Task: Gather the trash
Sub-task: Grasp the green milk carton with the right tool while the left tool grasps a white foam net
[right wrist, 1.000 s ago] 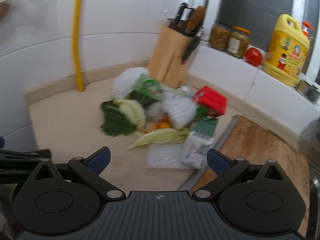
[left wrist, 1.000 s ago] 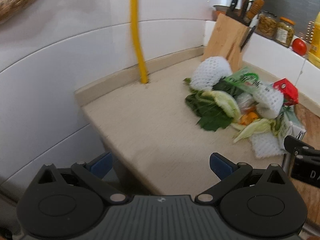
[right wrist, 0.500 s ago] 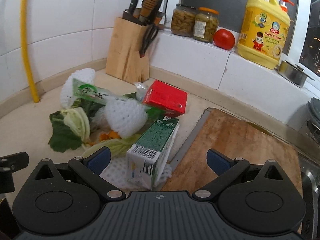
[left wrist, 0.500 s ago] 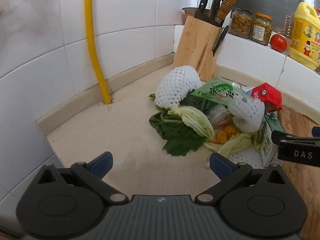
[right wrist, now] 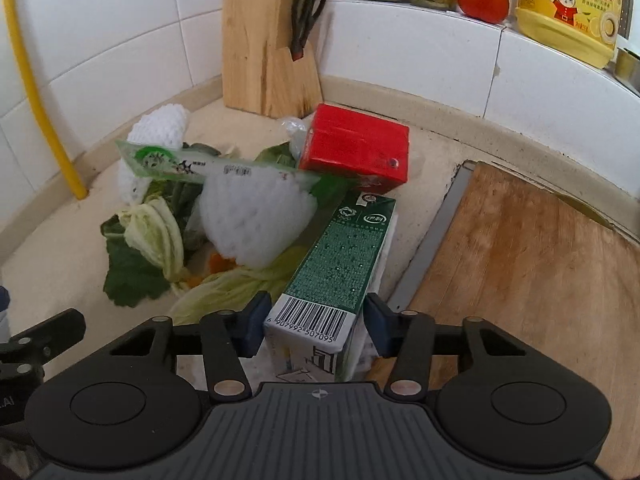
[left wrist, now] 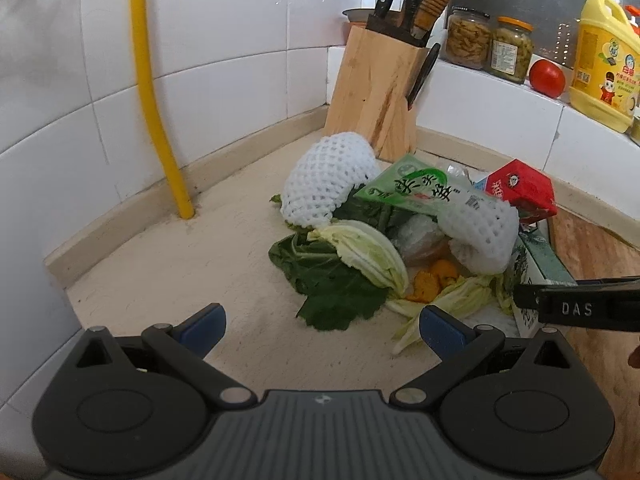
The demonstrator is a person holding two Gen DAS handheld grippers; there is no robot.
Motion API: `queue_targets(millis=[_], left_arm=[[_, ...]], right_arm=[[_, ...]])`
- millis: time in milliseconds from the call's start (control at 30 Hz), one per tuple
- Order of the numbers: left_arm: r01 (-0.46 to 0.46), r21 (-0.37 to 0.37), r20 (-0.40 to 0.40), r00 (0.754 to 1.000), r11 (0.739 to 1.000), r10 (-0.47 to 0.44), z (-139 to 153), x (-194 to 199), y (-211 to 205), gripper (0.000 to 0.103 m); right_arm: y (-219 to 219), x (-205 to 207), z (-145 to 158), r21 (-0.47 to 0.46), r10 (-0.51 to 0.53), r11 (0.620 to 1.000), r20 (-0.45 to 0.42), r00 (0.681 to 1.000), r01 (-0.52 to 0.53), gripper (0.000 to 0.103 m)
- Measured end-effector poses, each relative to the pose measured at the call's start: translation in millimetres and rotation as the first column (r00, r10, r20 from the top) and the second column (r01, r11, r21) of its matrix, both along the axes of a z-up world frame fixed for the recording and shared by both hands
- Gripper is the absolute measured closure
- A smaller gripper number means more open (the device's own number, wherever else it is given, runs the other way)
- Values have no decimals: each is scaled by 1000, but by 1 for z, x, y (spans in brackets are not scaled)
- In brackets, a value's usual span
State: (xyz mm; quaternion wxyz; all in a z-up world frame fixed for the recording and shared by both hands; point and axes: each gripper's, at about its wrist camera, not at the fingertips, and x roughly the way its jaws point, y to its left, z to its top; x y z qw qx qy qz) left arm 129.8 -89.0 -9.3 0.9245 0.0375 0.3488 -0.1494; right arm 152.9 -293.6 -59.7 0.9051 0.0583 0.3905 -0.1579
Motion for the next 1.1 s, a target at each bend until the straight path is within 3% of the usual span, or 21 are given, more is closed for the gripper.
queue_targets(millis=[233,433,500,600,767,867,933,967,1033,1100], left_arm=[[105,115,149,981,988,-122,6,13,-13,4],[194,179,191,955,964,-228,8,57,-17,4],[229,172,191,946,958,-261,8,77,-17,4],[301,129,145,937,945,-318,5,108,-18,4],[294,229,133,935,928,-329,-11,139,-31,4],[311,219,104,935,925,-339,-16,152,-35,4],[305,230,89,939,924,-332,-21,158,-40,8],[296,243,82,943,924,-324,-23,160,-43,15],[280,256,46,953,925,-301,-27,160,-47,34],[310,211,-19,949,927,-314,-30,161,-46,61]], right_arm=[[-8,4,-2,37,11,999,-22,1000,-11,40],[-11,13,-3,37,16,999,-16,1000,-15,35],[-15,15,-5,52,7,999,-20,1000,-6,27],[-19,15,-6,54,12,998,-11,1000,-11,27],[-25,19,-6,64,13,998,-3,1000,-13,27],[-28,21,-9,86,11,996,-15,1000,-10,27],[-28,22,-11,86,16,996,-20,1000,-14,28],[-28,22,-12,86,22,996,-24,999,-19,30],[-27,24,-13,89,30,996,-36,999,-26,33],[-26,24,-12,80,28,996,-42,999,-25,37]])
